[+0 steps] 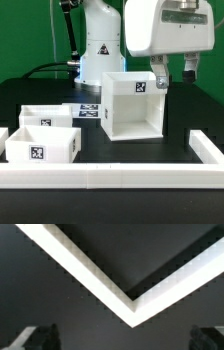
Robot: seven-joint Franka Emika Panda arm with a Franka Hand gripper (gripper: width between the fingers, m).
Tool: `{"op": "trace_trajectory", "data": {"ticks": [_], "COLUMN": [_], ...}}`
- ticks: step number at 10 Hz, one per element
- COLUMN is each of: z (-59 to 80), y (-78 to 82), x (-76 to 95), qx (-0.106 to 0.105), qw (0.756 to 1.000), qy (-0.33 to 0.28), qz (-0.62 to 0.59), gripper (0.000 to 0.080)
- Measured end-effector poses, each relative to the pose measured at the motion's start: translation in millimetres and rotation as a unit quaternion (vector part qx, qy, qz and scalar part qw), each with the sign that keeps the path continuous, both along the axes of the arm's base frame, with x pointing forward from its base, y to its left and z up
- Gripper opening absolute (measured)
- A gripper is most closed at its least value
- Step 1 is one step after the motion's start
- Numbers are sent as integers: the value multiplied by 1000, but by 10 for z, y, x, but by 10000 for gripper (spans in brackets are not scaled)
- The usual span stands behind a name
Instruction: Assemble drawer
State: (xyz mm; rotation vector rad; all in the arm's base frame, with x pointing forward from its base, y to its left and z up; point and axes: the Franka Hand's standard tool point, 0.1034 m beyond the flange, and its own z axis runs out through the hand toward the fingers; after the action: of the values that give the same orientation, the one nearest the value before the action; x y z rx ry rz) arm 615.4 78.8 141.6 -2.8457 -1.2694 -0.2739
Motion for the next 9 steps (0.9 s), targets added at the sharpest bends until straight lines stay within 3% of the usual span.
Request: {"op": "trace_trajectory", "data": {"ticks": [5,9], "z": [5,134], "y": [7,30], "x": [-23,-487], "qx": [5,1], "qw": [1000,993], "qy": [3,34], "qz": [-20,-113], "gripper": [650,650]}}
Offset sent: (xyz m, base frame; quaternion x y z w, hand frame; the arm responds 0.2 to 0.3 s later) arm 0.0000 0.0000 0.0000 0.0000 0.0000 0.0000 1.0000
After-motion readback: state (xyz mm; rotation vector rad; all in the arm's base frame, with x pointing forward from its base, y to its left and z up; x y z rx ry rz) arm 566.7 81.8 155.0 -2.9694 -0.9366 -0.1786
